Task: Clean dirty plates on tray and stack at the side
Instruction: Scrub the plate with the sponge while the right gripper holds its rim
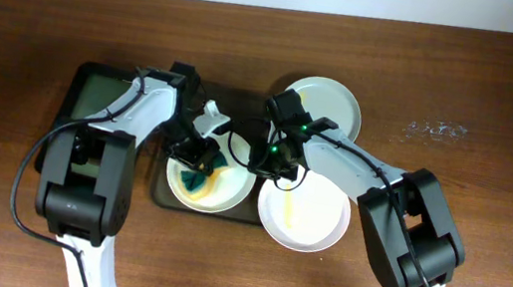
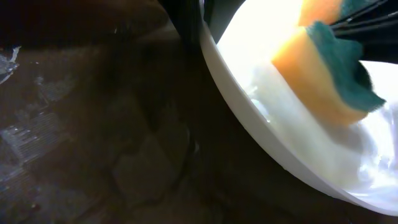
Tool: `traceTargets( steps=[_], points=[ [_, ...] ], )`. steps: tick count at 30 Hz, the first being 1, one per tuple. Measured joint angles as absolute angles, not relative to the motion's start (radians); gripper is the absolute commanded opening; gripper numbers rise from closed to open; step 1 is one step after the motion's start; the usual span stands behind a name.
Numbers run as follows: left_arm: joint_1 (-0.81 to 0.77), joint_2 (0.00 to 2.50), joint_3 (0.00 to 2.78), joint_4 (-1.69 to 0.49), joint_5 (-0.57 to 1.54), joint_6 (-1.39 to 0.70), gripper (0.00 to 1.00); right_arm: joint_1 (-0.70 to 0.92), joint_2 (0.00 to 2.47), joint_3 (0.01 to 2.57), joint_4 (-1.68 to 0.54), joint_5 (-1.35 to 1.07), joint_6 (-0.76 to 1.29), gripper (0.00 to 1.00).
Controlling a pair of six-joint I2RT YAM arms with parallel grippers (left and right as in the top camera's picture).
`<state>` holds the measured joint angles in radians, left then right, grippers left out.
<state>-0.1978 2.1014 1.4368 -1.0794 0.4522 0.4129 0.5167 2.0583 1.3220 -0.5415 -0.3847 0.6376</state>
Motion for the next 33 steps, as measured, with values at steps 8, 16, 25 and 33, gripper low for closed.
traceTargets(
  steps=[8,16,25,33],
  points=[
    [-0.27,2.072,1.427,-0.778,0.201,-0.19,0.0,0.503,2.06,1.322,-0.492,-0.349,0.666,0.04],
    [-0.281,2.084,1.506,-0.796,-0.012,-0.418,0.0,0.503,2.06,1.323,-0.491,-0.354,0.685,0.04],
    [-0.257,2.085,1.656,-1.138,-0.093,-0.435,0.0,0.505,2.06,1.323,-0.508,-0.368,0.673,0.04],
    [-0.25,2.069,1.477,-1.002,0.073,-0.381,0.0,0.505,2.06,1.323,-0.508,-0.369,0.673,0.04]
  ],
)
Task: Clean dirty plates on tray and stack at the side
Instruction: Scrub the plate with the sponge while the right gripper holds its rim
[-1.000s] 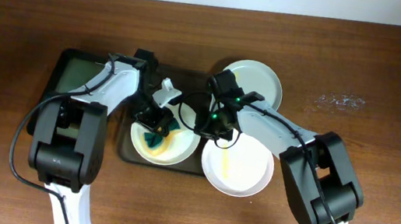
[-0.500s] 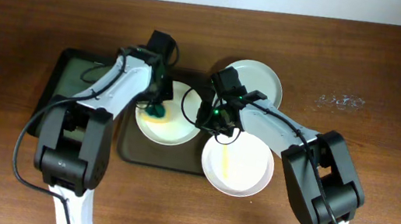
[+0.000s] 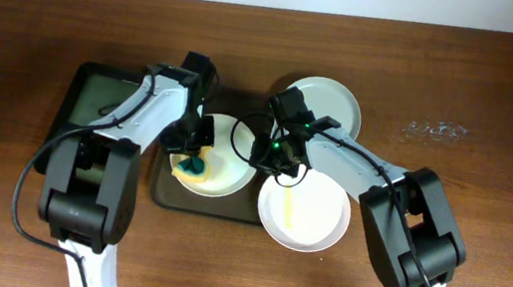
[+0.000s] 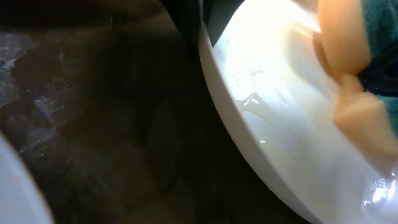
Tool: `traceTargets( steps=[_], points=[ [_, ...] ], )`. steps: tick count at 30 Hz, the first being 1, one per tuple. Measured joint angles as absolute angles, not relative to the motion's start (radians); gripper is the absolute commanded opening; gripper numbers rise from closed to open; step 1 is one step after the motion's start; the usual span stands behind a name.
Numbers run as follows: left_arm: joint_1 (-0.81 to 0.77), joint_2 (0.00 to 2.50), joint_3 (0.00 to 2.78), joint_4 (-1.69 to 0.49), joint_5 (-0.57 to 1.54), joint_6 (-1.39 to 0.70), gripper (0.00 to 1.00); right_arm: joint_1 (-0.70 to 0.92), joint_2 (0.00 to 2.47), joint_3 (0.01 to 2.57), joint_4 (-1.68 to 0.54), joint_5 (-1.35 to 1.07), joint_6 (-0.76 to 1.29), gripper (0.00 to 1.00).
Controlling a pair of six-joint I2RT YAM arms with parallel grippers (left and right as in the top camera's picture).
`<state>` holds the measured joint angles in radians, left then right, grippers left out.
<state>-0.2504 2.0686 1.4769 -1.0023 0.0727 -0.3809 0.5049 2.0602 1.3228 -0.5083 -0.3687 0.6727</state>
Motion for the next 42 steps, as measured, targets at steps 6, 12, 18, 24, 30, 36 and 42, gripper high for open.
traceTargets(
  steps=[6,12,18,24,30,36,42],
  points=[
    [-0.249,2.045,1.43,-0.956,0.134,-0.274,0.0,0.505,2.06,1.323,-0.513,-0.368,0.672,0.04],
    [-0.299,2.038,1.408,-0.937,0.226,-0.129,0.0,0.505,2.06,1.323,-0.516,-0.368,0.669,0.04],
    [-0.318,2.038,1.383,-0.815,0.338,-0.095,0.0,0.49,2.06,1.323,-0.515,-0.356,0.67,0.04],
    [-0.341,2.038,1.37,-0.614,0.27,-0.2,0.0,0.488,2.06,1.323,-0.5,-0.339,0.687,0.04],
    [-0.367,2.039,1.364,-0.395,-0.131,-0.278,0.0,0.488,2.06,1.323,-0.493,-0.339,0.688,0.04],
    [-0.379,2.037,1.39,-0.63,-0.31,-0.284,0.0,0.508,2.06,1.323,-0.498,-0.36,0.677,0.04],
    [-0.339,2.03,1.411,-0.859,-0.036,0.042,0.0,0.511,2.06,1.322,-0.52,-0.373,0.653,0.04]
  ],
)
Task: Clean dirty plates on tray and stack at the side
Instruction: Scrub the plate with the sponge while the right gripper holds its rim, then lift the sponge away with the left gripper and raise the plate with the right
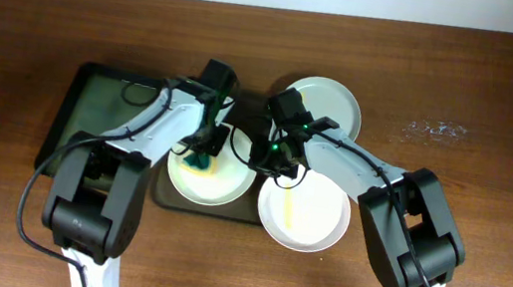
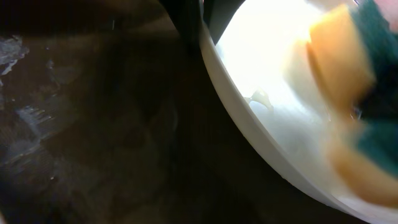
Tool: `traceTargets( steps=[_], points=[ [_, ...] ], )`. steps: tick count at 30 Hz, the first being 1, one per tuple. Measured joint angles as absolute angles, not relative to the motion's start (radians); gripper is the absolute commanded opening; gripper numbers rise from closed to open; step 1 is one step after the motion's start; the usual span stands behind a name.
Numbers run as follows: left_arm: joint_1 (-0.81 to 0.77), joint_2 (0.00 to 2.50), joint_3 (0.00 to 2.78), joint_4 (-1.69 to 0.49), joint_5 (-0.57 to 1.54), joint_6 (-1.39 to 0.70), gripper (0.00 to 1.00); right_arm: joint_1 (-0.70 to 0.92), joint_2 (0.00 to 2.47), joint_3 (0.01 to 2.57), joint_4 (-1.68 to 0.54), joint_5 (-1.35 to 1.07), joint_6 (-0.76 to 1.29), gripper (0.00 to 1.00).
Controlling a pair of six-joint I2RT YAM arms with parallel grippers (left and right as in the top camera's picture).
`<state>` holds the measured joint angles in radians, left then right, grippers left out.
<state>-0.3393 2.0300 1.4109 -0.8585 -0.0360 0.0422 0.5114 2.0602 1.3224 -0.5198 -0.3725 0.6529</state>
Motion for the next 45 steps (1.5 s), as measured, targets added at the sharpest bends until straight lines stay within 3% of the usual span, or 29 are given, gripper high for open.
traceTargets(
  steps=[4,9,14,17,20,23,28,34,39,45],
  points=[
    [-0.325,2.03,1.398,-0.841,0.257,0.222,0.0,0.511,2.06,1.322,-0.524,-0.376,0.65,0.04],
    [-0.325,2.038,1.376,-0.639,0.352,0.189,0.0,0.495,2.06,1.322,-0.519,-0.369,0.659,0.04],
    [-0.343,2.038,1.375,-0.553,0.004,-0.035,0.0,0.496,2.06,1.322,-0.504,-0.363,0.672,0.04],
    [-0.344,2.038,1.39,-0.63,-0.231,-0.173,0.0,0.504,2.062,1.322,-0.495,-0.363,0.673,0.04],
    [-0.342,2.038,1.406,-0.807,-0.279,-0.249,0.0,0.521,2.064,1.322,-0.498,-0.384,0.665,0.04],
    [-0.327,2.035,1.415,-0.915,-0.21,-0.234,0.0,0.521,2.064,1.322,-0.51,-0.395,0.647,0.04],
    [-0.276,2.035,1.42,-1.016,0.187,0.125,0.0,0.519,2.064,1.322,-0.521,-0.395,0.628,0.04],
    [-0.284,2.037,1.398,-0.834,0.319,0.152,0.0,0.509,2.064,1.322,-0.516,-0.385,0.652,0.04],
    [-0.315,2.037,1.391,-0.607,0.042,-0.145,0.0,0.498,2.064,1.323,-0.509,-0.375,0.678,0.04],
    [-0.305,2.056,1.606,-0.818,-0.251,-0.242,0.0,0.499,2.064,1.323,-0.52,-0.374,0.673,0.04]
  ],
)
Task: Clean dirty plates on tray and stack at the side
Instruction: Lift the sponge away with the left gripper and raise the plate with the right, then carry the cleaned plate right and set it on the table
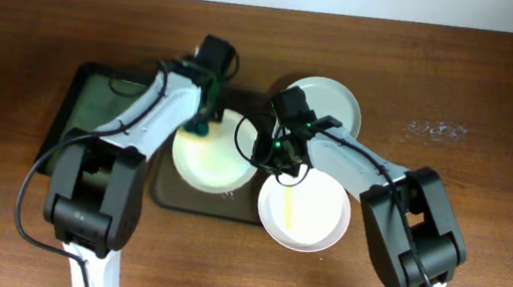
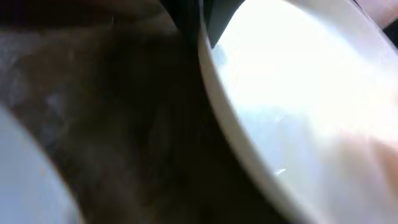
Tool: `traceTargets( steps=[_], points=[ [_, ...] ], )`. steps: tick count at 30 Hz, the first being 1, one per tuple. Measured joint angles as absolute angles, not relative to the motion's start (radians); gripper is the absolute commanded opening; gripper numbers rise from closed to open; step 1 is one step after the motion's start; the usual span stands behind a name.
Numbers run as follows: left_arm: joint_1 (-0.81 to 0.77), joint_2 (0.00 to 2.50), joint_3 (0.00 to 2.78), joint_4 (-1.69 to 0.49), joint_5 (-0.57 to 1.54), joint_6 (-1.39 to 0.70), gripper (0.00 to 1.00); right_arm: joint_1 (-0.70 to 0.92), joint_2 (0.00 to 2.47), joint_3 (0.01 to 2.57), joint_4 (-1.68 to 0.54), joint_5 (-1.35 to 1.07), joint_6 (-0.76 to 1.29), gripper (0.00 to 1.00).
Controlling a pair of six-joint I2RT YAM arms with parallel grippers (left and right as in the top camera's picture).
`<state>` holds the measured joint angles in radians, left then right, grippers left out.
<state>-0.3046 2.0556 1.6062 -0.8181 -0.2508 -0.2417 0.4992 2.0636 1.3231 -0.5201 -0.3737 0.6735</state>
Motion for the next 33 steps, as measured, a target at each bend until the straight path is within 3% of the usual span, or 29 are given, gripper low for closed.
traceTargets(
  steps=[4,10,22,30,33],
  points=[
    [-0.239,2.055,1.832,-1.001,-0.281,-0.256,0.0,0.503,2.063,1.332,-0.554,-0.372,0.636,0.04],
    [-0.214,2.055,1.851,-1.097,-0.144,-0.255,0.0,0.544,2.019,1.461,-0.85,-0.147,0.548,0.04],
    [-0.215,2.055,1.851,-1.085,-0.115,-0.255,0.0,0.823,1.925,1.73,-1.237,0.685,0.574,0.04],
    [-0.215,2.055,1.851,-1.075,-0.115,-0.255,0.0,1.004,1.925,1.781,-1.287,1.301,0.602,0.04],
    [-0.215,2.055,1.851,-1.074,-0.115,-0.255,0.0,1.025,1.925,1.782,-1.287,1.401,0.602,0.04]
  ],
)
